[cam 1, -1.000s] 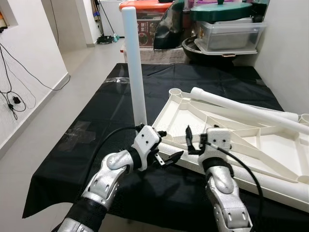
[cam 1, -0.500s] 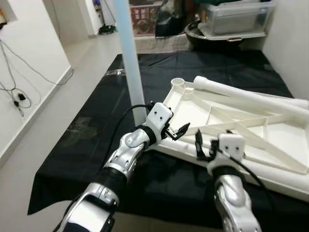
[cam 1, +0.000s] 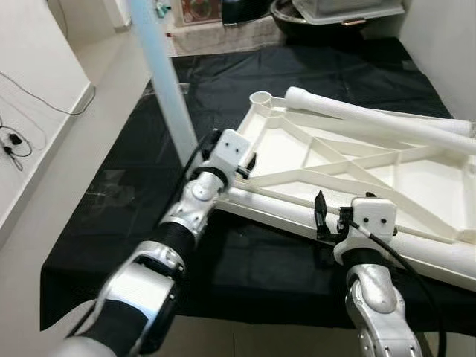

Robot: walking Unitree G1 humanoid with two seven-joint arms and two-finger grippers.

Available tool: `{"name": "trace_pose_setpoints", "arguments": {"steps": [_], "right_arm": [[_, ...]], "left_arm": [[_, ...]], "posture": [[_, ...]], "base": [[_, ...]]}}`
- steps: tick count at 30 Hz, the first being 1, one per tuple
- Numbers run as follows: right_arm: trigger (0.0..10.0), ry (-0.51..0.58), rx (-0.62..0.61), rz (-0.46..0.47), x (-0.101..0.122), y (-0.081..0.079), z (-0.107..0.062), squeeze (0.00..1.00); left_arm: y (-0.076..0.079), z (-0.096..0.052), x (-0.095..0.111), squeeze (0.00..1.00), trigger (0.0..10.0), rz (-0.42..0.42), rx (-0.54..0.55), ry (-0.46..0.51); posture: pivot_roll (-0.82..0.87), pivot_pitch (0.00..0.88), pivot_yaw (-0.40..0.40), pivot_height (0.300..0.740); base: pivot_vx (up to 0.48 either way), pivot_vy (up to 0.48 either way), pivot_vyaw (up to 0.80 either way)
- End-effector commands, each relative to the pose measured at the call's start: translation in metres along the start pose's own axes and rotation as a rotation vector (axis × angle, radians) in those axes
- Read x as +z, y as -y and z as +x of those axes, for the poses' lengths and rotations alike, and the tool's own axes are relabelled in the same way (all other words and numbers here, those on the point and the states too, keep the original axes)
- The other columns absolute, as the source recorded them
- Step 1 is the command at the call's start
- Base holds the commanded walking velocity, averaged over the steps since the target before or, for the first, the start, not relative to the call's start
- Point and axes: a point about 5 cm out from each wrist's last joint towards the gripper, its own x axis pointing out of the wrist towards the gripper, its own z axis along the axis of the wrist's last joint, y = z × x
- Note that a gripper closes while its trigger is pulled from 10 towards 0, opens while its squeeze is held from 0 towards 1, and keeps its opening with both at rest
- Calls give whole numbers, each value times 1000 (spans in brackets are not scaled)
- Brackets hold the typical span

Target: Building children table

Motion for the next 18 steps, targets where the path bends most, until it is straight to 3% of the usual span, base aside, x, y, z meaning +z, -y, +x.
{"name": "trace_pose_setpoints", "arguments": {"steps": [1, 2, 4, 5, 6, 8, 9, 11, 18], "right_arm": [[10000, 2, 14, 18, 4, -2, 0, 0], [10000, 5, 20, 24, 5, -2, 2, 0], [10000, 5, 20, 24, 5, -2, 2, 0], [10000, 8, 24, 28, 6, -1, 4, 0], [10000, 8, 24, 28, 6, -1, 4, 0], [10000, 15, 29, 37, 9, -1, 8, 0], [10000, 15, 29, 37, 9, -1, 8, 0], [10000, 22, 42, 51, 12, -3, 11, 0], [10000, 26, 66, 75, 16, -9, 17, 0]], "left_arm": [[-33, -7, -19, 0, 10000, 30, 113, -67], [-50, -11, -24, 0, 10000, 54, 162, -79], [-50, -11, -24, 0, 10000, 54, 162, -79], [-67, -16, -29, 0, 10000, 77, 207, -92], [-67, -16, -29, 0, 10000, 77, 207, -92], [-96, -28, -40, 0, 10000, 123, 283, -117], [-96, -28, -40, 0, 10000, 123, 283, -117], [-116, -43, -55, 0, 10000, 164, 332, -141], [-122, -61, -74, 0, 10000, 161, 382, -157]], "posture": [[15, 200, 96, 740], [19, 193, 93, 740], [19, 193, 93, 740], [20, 190, 91, 740], [20, 190, 91, 740], [27, 175, 77, 740], [27, 175, 77, 740], [28, 162, 64, 740], [27, 157, 41, 740]], "base": [[0, 0, 0], [0, 0, 0], [0, 0, 0], [0, 0, 0], [0, 0, 0], [0, 0, 0], [0, 0, 0], [0, 0, 0], [0, 0, 0]]}}
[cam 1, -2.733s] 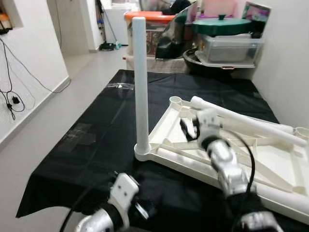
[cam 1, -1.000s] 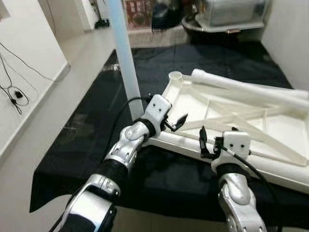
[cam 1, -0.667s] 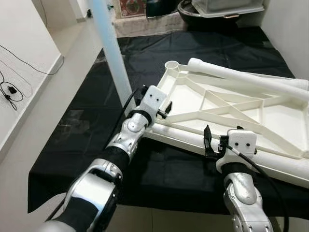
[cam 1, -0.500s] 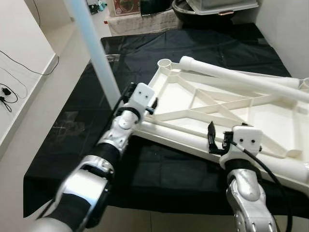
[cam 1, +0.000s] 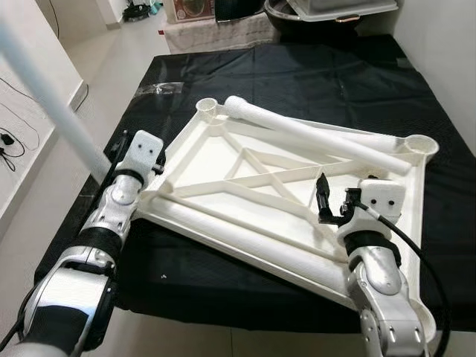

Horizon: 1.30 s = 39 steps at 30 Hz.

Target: Building children table

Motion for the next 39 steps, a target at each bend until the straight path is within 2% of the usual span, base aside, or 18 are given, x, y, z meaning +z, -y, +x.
{"name": "trace_pose_setpoints", "arguments": {"steps": [1, 7, 9, 10, 12, 14, 15, 18, 19, 21, 22, 24, 29, 32, 33, 34, 39], "right_arm": [[10000, -20, 14, 26, -2, -3, 2, 0], [10000, 11, 43, 59, 5, -6, 11, 0], [10000, 21, 60, 77, 8, -8, 13, 0], [10000, 28, 94, 117, 13, -12, 17, 0], [10000, 28, 94, 117, 13, -12, 17, 0], [10000, 57, 164, 181, 24, -22, 22, 0], [10000, 57, 164, 181, 24, -22, 22, 0], [10000, 138, 225, 184, 41, -32, 27, 0], [10000, 138, 225, 184, 41, -32, 27, 0], [10000, 176, 240, 171, 47, -37, 28, 0], [10000, 176, 240, 171, 47, -37, 28, 0], [10000, 182, 246, 169, 47, -40, 28, 0], [10000, 177, 252, 163, 45, -41, 27, 0], [10000, 152, 244, 129, 35, -39, 23, 0], [10000, 152, 244, 129, 35, -39, 23, 0], [10000, 144, 240, 123, 32, -37, 22, 0], [10000, 134, 239, 118, 29, -36, 20, 0]], "left_arm": [[-11, -9, -19, 0, 10000, 1, 57, -50], [-4, -13, -17, 0, 10000, 19, 36, -7], [-1, -12, -13, 0, 10000, -4, 21, 19], [1, -9, -4, 0, 10000, -30, 2, 61], [1, -9, -4, 0, 10000, -30, 2, 61], [10, -2, 20, 0, 10000, -75, -45, 158], [10, -2, 20, 0, 10000, -75, -45, 158], [36, 0, 53, 0, 10000, -148, -188, 291], [36, 0, 53, 0, 10000, -148, -188, 291], [57, -6, 73, 0, 10000, -185, -299, 379], [57, -6, 73, 0, 10000, -185, -299, 379], [71, -12, 86, 0, 10000, -219, -358, 437], [76, -18, 93, 0, 10000, -245, -362, 468], [75, -40, 96, 0, 10000, -286, -334, 507], [75, -40, 96, 0, 10000, -286, -334, 507], [72, -49, 93, 0, 10000, -293, -321, 502], [68, -62, 87, 0, 10000, -301, -310, 486]], "posture": [[27, 157, 41, 740], [26, 156, 31, 740], [26, 154, 31, 740], [23, 151, 29, 740], [23, 151, 29, 740], [23, 141, 27, 740], [23, 141, 27, 740], [23, 126, 22, 740], [23, 126, 22, 740], [22, 117, 24, 740], [22, 117, 24, 740], [26, 108, 21, 740], [26, 104, 24, 740], [34, 84, 19, 740], [34, 84, 19, 740], [34, 77, 20, 740], [40, 68, 14, 740]], "base": [[0, 0, 0], [0, 0, 0], [0, 0, 0], [0, 0, 0], [0, 0, 0], [0, 0, 0], [0, 0, 0], [0, 0, 0], [0, 0, 0], [0, 0, 0], [0, 0, 0], [0, 0, 0], [0, 0, 0], [0, 0, 0], [0, 0, 0], [0, 0, 0], [0, 0, 0]]}}
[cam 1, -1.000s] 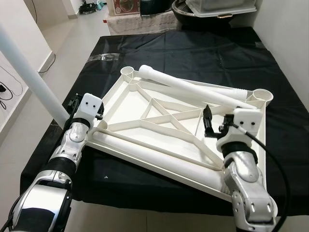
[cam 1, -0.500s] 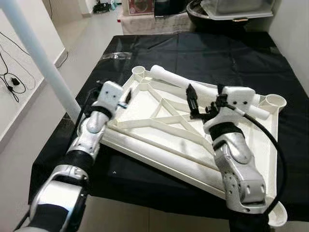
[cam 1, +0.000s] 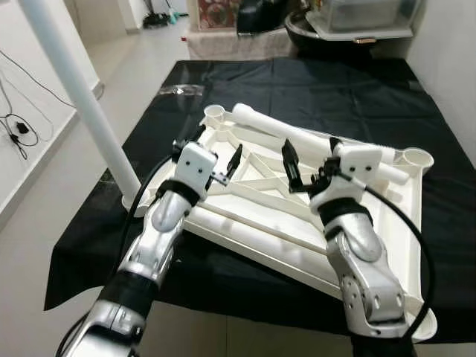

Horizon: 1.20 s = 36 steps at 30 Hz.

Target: Building children table

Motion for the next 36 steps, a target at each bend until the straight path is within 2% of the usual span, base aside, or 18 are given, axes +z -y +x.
{"name": "trace_pose_setpoints", "arguments": {"steps": [1, 3, 4, 6, 7, 9, 10, 11, 12, 13, 14, 16, 17, 18, 19, 23, 30, 36], "right_arm": [[10000, 1, 2, -1, -1, 0, -3, 0], [10000, 1, 2, -1, -1, 0, -3, 0], [10000, -8, 6, 7, -3, 1, -4, 0], [10000, -8, 6, 7, -3, 1, -4, 0], [10000, -17, 9, 13, -4, 1, -6, 0], [10000, -17, 9, 13, -4, 1, -6, 0], [10000, -33, 14, 4, -10, -1, -12, 0], [10000, -33, 14, 4, -10, -1, -12, 0], [10000, -51, 16, -9, -15, -3, -18, 0], [10000, -51, 16, -9, -15, -3, -18, 0], [10000, -71, 23, -22, -22, -8, -27, 0], [10000, -71, 23, -22, -22, -8, -27, 0], [10000, -86, 30, -30, -27, -13, -34, 0], [10000, -86, 30, -30, -27, -13, -34, 0], [10000, -97, 34, -32, -30, -16, -38, 0], [10000, -115, 30, -38, -36, -16, -41, 0], [10000, -136, 23, -65, -42, -14, -41, 0], [10000, -182, 29, -141, -53, -26, -49, 0]], "left_arm": [[-2, -11, 3, 0, 10000, 0, 12, -15], [-2, -11, 3, 0, 10000, 0, 12, -15], [-1, -23, 3, 0, 10000, 0, 13, -34], [-1, -23, 3, 0, 10000, 0, 13, -34], [1, -37, 3, 0, 10000, -11, 28, -61], [1, -37, 3, 0, 10000, -11, 28, -61], [1, -55, 2, 0, 10000, -13, 81, -100], [1, -55, 2, 0, 10000, -13, 81, -100], [2, -71, 0, 0, 10000, -24, 123, -144], [2, -71, 0, 0, 10000, -24, 123, -144], [10, -90, -3, 0, 10000, -53, 139, -204], [10, -90, -3, 0, 10000, -53, 139, -204], [16, -103, -3, 0, 10000, -74, 144, -247], [16, -103, -3, 0, 10000, -74, 144, -247], [27, -112, -5, 0, 10000, -107, 138, -286], [38, -120, -4, 0, 10000, -142, 137, -335], [42, -125, -4, 0, 10000, -138, 125, -368], [42, -131, -5, 0, 10000, -168, 134, -414]], "posture": [[45, 60, 13, 740], [45, 60, 13, 740], [49, 55, 8, 740], [49, 55, 8, 740], [52, 48, 6, 740], [52, 48, 6, 740], [51, 36, 1, 740], [51, 36, 1, 740], [54, 30, -3, 740], [54, 30, -3, 740], [56, 23, -4, 740], [56, 23, -4, 740], [56, 21, -4, 740], [56, 21, -4, 740], [50, 11, -4, 740], [48, 6, -3, 740], [51, 0, -3, 740], [53, 0, 0, 740]], "base": [[0, 0, 0], [0, 0, 0], [0, 0, 0], [0, 0, 0], [0, 0, 0], [0, 0, 0], [0, 0, 0], [0, 0, 0], [0, 0, 0], [0, 0, 0], [0, 0, 0], [0, 0, 0], [0, 0, 0], [0, 0, 0], [0, 0, 0], [0, 0, 0], [0, 0, 0], [0, 0, 0]]}}
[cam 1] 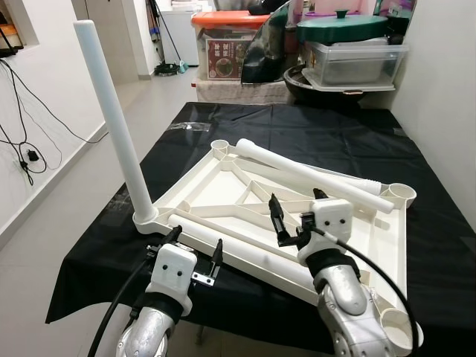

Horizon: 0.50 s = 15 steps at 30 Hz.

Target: Building children table

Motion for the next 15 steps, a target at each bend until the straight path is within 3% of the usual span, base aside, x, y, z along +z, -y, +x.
{"name": "trace_pose_setpoints", "arguments": {"steps": [1, 8, 13, 15], "right_arm": [[10000, -2, -4, -37, -3, -7, -2, 0], [10000, 24, 71, -78, -14, -23, -20, 0], [10000, 27, 118, 38, -10, -22, -16, 0], [10000, 27, 118, 38, -10, -22, -16, 0]], "left_arm": [[-1, -2, -1, 0, 10000, -1, 0, -24], [4, -8, -9, 0, 10000, 9, -9, -62], [5, -9, -11, 0, 10000, 19, -19, -74], [5, -9, -11, 0, 10000, 19, -19, -74]], "posture": [[53, 0, 0, 740], [51, 0, 1, 740], [51, 0, 2, 740], [51, 0, 2, 740]], "base": [[0, 0, 0], [0, 0, 0], [0, 0, 0], [0, 0, 0]]}}
